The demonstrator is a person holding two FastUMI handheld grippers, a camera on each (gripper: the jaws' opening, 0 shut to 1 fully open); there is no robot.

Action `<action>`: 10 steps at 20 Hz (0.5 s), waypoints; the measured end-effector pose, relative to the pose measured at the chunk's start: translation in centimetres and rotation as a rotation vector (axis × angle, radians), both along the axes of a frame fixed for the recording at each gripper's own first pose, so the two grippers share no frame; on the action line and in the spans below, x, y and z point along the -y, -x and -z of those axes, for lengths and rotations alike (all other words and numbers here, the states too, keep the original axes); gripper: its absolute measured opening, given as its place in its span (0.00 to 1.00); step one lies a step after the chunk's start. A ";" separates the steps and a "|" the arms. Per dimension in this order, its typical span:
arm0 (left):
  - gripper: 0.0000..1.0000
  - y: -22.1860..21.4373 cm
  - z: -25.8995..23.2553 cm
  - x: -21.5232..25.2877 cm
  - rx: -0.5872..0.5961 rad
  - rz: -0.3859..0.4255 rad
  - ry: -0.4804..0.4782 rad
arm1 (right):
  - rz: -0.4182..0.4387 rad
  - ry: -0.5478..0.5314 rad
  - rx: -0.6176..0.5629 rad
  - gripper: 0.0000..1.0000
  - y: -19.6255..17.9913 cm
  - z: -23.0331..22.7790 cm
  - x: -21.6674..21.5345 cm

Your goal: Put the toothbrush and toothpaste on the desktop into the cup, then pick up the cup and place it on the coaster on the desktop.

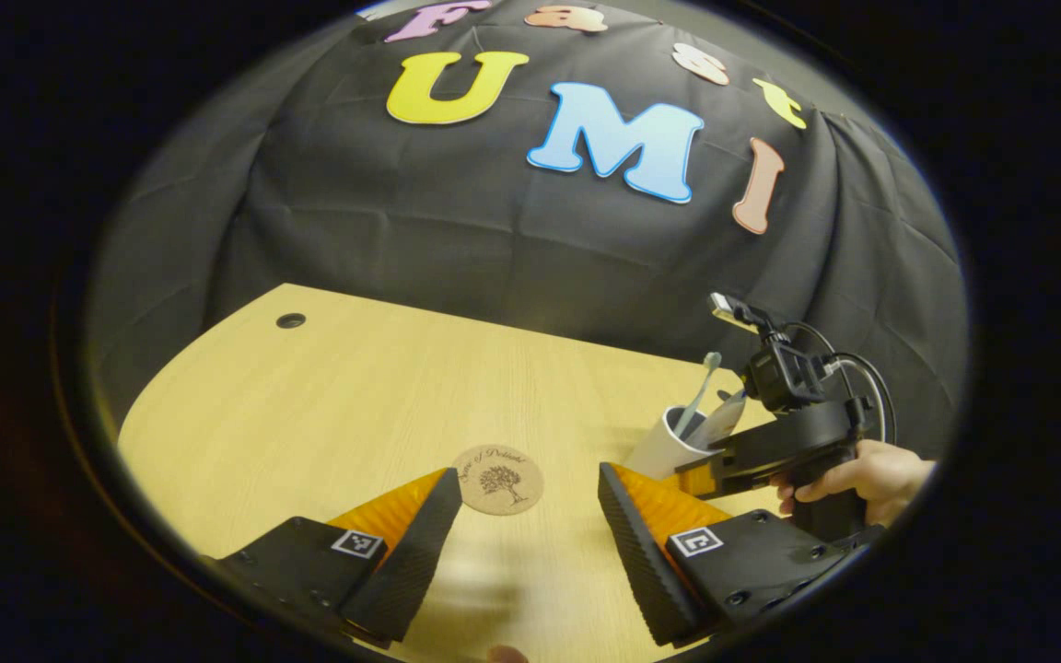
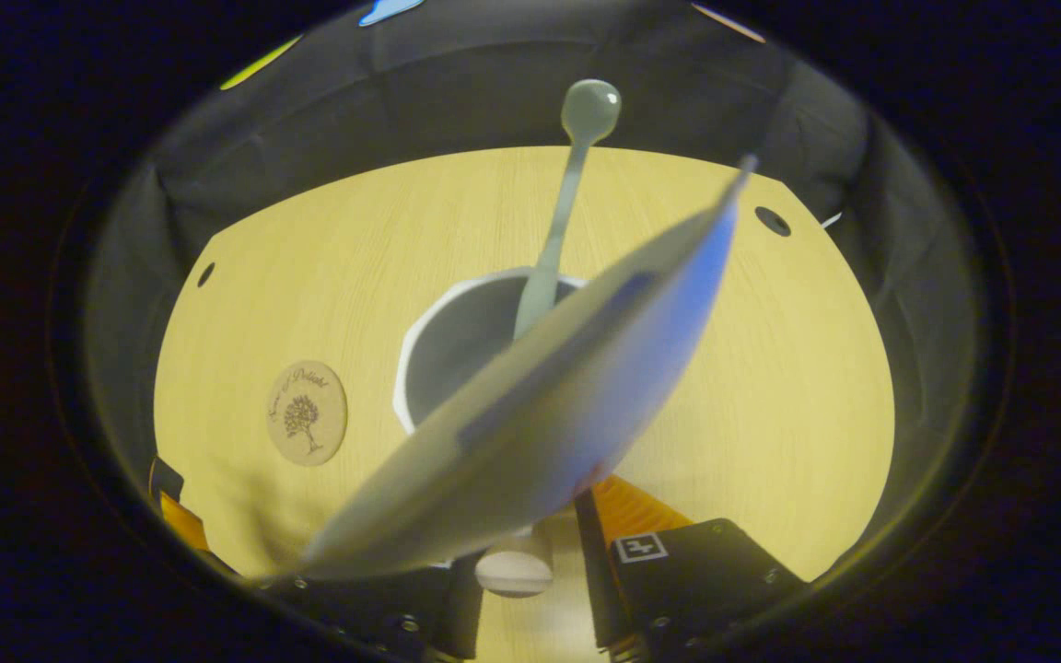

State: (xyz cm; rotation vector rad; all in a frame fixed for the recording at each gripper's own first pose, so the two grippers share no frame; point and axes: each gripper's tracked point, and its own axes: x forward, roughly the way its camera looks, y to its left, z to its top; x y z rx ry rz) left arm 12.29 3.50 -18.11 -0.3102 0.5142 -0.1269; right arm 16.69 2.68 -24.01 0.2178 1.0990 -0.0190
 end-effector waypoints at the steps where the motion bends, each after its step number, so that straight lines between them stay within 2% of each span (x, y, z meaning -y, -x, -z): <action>1: 0.96 0.0 0.1 0.1 -0.005 0.000 0.004 | 0.002 -0.005 -0.003 0.40 -0.1 0.2 -0.1; 2: 0.97 0.0 0.2 0.1 -0.009 0.000 0.008 | -0.002 -0.008 -0.006 0.31 -0.1 0.3 -0.2; 10: 0.98 0.3 0.7 -0.6 -0.033 -0.015 0.007 | -0.032 0.006 0.011 0.28 0.1 -0.2 -0.3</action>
